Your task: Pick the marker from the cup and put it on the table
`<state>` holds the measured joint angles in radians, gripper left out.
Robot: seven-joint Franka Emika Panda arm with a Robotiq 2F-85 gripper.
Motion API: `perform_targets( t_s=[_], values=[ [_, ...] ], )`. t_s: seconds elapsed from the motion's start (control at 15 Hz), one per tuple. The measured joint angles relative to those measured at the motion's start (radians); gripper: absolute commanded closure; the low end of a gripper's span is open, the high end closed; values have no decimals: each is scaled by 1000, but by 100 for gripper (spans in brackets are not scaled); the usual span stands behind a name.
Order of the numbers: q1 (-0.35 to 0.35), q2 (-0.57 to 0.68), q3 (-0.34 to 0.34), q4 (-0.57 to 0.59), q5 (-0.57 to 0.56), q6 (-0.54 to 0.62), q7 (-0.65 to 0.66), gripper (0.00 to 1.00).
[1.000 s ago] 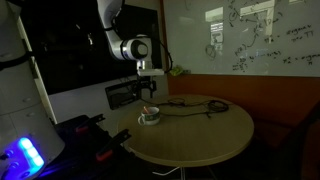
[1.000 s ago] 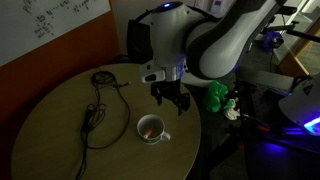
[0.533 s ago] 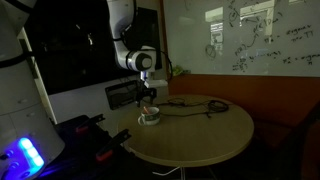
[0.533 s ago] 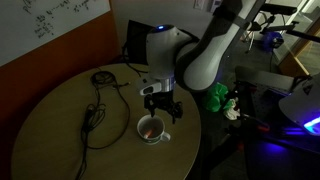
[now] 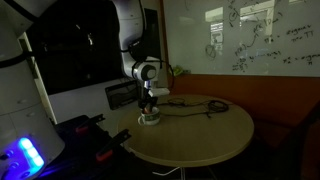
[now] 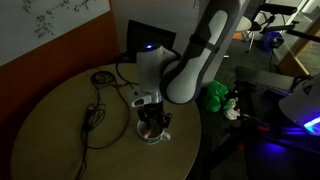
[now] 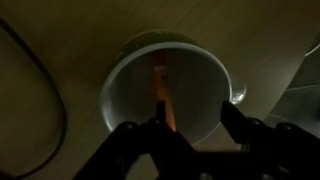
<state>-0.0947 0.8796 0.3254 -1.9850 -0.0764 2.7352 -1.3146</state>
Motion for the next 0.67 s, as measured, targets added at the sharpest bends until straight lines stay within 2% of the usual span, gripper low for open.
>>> perform_targets(
  t_s=[0.27,0.4,0.47,0.53,0.67],
  values=[
    [1,44,0,62,-7,-1,0,36],
    [2,58,0,81,-16,-3,0,43],
    [3,64,0,89,-20,-6,0,63],
    [3,70,1,96,-23,-8,0,65],
    [5,84,3,110,-29,-12,0,81]
  ],
)
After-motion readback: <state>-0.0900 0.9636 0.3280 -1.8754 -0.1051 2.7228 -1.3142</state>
